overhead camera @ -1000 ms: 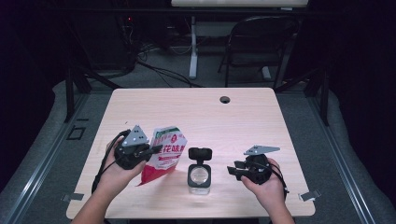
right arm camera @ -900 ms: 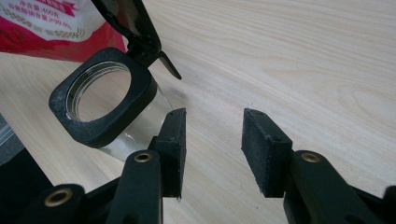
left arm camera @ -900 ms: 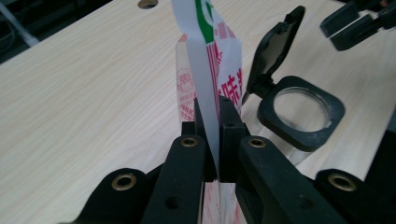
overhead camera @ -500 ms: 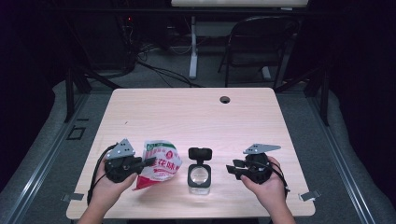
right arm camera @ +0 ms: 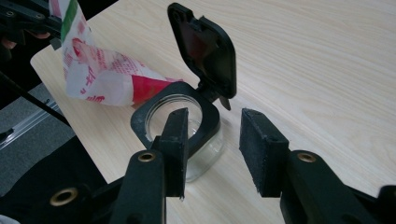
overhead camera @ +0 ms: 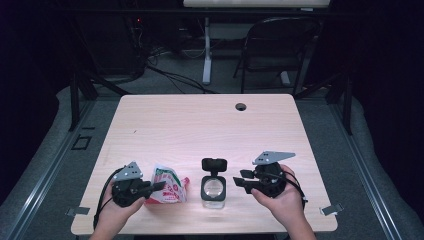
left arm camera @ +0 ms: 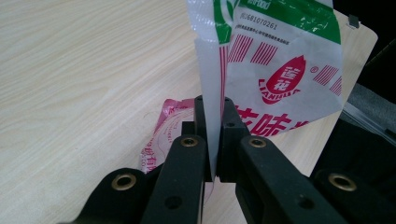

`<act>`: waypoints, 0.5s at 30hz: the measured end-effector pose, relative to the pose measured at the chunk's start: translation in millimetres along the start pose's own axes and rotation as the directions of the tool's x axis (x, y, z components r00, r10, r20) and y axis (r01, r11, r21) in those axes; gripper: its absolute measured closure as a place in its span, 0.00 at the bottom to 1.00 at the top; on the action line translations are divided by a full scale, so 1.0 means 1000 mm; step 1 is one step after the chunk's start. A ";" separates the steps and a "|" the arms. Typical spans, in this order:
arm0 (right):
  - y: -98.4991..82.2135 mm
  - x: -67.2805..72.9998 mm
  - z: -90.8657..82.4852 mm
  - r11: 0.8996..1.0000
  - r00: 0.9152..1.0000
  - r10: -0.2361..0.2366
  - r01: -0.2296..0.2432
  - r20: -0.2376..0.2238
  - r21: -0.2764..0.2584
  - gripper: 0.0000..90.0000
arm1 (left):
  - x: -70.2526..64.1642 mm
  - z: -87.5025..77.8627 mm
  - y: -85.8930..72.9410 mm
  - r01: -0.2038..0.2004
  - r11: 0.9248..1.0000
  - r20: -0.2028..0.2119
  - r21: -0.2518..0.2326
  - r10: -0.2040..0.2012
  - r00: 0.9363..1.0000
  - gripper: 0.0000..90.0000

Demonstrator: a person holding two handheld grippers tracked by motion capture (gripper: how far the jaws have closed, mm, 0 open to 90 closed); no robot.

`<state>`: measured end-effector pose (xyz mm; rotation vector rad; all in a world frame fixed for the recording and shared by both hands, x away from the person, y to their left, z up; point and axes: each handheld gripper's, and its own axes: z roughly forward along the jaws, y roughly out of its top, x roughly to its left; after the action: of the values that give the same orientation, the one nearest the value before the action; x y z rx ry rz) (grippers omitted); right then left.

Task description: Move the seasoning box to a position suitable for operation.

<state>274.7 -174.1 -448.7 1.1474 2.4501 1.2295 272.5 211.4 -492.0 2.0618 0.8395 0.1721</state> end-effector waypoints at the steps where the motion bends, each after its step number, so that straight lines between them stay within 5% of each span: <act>1: 0.001 0.000 0.001 1.000 1.000 -0.004 0.004 -0.003 0.002 0.69 | -0.001 0.000 -0.001 -0.003 1.000 -0.001 -0.003 0.003 1.000 1.00; 15: 0.004 0.005 0.011 1.000 0.999 -0.021 0.021 -0.028 0.021 0.68 | -0.006 0.000 -0.003 -0.015 1.000 -0.007 -0.002 0.015 1.000 1.00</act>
<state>278.7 -162.9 -451.6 1.1144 2.4942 1.2247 266.8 209.0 -493.5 2.0668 0.8279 0.1886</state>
